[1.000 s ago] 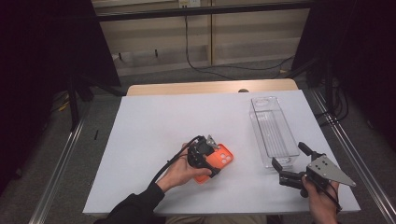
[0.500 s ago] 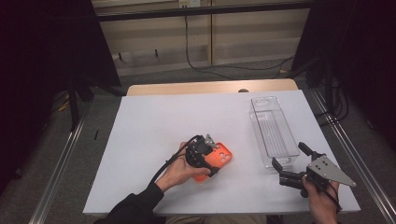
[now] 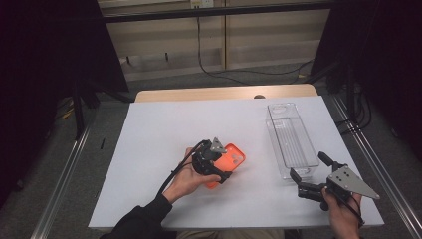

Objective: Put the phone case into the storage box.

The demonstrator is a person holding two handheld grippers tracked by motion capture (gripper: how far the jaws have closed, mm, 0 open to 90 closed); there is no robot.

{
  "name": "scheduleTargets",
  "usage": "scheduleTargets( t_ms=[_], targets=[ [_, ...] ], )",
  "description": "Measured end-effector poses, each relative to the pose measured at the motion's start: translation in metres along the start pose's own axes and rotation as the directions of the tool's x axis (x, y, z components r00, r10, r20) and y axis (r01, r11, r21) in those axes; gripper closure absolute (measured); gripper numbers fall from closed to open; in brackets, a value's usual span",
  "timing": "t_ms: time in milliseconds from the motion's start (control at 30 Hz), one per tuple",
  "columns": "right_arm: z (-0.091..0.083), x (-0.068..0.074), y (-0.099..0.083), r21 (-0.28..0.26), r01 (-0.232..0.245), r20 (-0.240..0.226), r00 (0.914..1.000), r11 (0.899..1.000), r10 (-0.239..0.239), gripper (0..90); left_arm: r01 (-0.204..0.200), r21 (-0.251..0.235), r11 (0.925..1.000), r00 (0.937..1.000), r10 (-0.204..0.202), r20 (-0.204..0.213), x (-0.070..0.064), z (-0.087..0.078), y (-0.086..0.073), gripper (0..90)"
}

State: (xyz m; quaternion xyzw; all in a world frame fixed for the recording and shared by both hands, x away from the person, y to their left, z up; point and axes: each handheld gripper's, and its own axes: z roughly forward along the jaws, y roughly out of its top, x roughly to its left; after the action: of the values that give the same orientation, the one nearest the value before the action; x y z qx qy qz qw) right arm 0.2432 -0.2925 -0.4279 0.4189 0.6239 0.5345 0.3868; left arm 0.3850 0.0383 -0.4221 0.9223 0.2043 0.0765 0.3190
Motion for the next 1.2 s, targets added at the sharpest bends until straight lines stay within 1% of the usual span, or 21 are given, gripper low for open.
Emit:
scheduleTargets(
  t_ms=[33, 100, 200, 233, 267, 333, 367, 433, 500, 633, 767, 800, 833, 933, 1000, 1033, 1067, 1167, 1200],
  targets=[
    [0.000, 0.000, 0.000, 0.000, 0.000, 0.000, 1.0000, 1.000, 0.000, 0.0, 0.008, -0.010, 0.9999, 0.9999, -0.008, -0.007, 0.000, -0.001, 0.000, 14.6],
    [0.000, 0.000, 0.000, 0.000, 0.000, 0.000, 1.0000, 1.000, 0.000, 0.0, 0.001, -0.014, 0.9999, 0.9999, -0.001, -0.010, 0.001, -0.002, -0.001, 14.6],
    [0.000, 0.000, 0.000, 0.000, 0.001, 0.000, 1.0000, 1.000, -0.001, 0.0, -0.002, -0.032, 0.9995, 0.9998, 0.001, -0.022, 0.002, -0.005, -0.001, 14.5],
    [0.000, 0.000, 0.000, 0.000, 0.000, 0.000, 1.0000, 1.000, 0.000, 0.0, 0.002, -0.046, 0.9989, 0.9996, -0.004, -0.029, 0.002, -0.005, -0.001, 14.6],
    [0.000, 0.000, 0.000, 0.001, 0.000, -0.001, 1.0000, 1.000, 0.000, 0.0, -0.001, -0.048, 0.9989, 0.9995, 0.000, -0.032, 0.003, -0.007, -0.001, 14.6],
    [0.000, 0.000, 0.000, 0.000, 0.000, 0.000, 1.0000, 1.000, 0.000, 0.0, 0.007, -0.077, 0.9970, 0.9988, -0.011, -0.048, 0.004, -0.009, -0.001, 14.6],
    [0.000, 0.000, 0.000, -0.001, 0.001, 0.000, 1.0000, 1.000, -0.001, 0.0, 0.000, -0.076, 0.9971, 0.9986, -0.004, -0.053, 0.005, -0.011, -0.001, 14.6],
    [0.000, 0.000, 0.000, -0.002, 0.000, 0.000, 1.0000, 1.000, 0.000, 0.0, 0.003, -0.098, 0.9952, 0.9979, -0.009, -0.064, 0.006, -0.013, -0.002, 14.6],
    [0.000, 0.000, 0.000, -0.002, -0.001, -0.001, 1.0000, 1.000, 0.001, 0.0, 0.005, -0.110, 0.9939, 0.9973, -0.013, -0.072, 0.007, -0.015, -0.002, 14.6],
    [0.000, 0.001, 0.001, -0.003, -0.001, -0.001, 1.0000, 1.000, 0.001, 0.0, 0.010, -0.147, 0.9891, 0.9950, -0.024, -0.097, 0.008, -0.020, -0.004, 14.5],
    [0.001, 0.001, 0.001, -0.007, -0.002, -0.003, 1.0000, 1.000, 0.002, 0.0, -0.009, -0.150, 0.9887, 0.9949, -0.006, -0.100, 0.010, -0.025, -0.006, 14.6],
    [0.001, 0.001, 0.001, -0.007, -0.005, -0.004, 1.0000, 1.000, 0.005, 0.0, -0.006, -0.155, 0.9879, 0.9943, -0.011, -0.106, 0.010, -0.027, -0.007, 14.5],
    [0.001, 0.001, 0.002, -0.009, -0.012, -0.002, 0.9999, 1.000, 0.012, 0.0, -0.012, -0.153, 0.9882, 0.9930, -0.007, -0.118, 0.012, -0.031, -0.008, 14.5],
    [0.005, 0.001, 0.002, -0.002, -0.010, -0.007, 0.9999, 1.000, 0.010, 0.0, 0.002, -0.176, 0.9845, 0.9902, -0.027, -0.137, 0.015, -0.039, -0.012, 14.6],
    [0.007, 0.004, 0.004, -0.001, -0.008, -0.014, 0.9999, 1.000, 0.008, 0.0, -0.004, -0.180, 0.9837, 0.9866, -0.025, -0.161, 0.017, -0.045, -0.016, 14.6],
    [0.008, 0.005, 0.005, -0.001, -0.002, -0.020, 0.9998, 1.000, 0.002, 0.0, 0.000, -0.179, 0.9838, 0.9857, -0.030, -0.166, 0.017, -0.048, -0.017, 14.5],
    [0.009, 0.007, 0.006, -0.003, -0.003, -0.026, 0.9997, 1.000, 0.003, 0.0, -0.007, -0.179, 0.9838, 0.9846, -0.024, -0.173, 0.017, -0.051, -0.019, 14.6],
    [0.013, 0.011, 0.008, 0.002, 0.003, -0.043, 0.9991, 1.000, -0.003, 0.0, -0.010, -0.206, 0.9785, 0.9816, -0.030, -0.189, 0.015, -0.056, -0.024, 14.6],
    [0.014, 0.012, 0.009, 0.002, 0.006, -0.048, 0.9988, 1.000, -0.005, 0.0, -0.011, -0.209, 0.9779, 0.9803, -0.031, -0.195, 0.014, -0.058, -0.026, 14.6]
  ],
)
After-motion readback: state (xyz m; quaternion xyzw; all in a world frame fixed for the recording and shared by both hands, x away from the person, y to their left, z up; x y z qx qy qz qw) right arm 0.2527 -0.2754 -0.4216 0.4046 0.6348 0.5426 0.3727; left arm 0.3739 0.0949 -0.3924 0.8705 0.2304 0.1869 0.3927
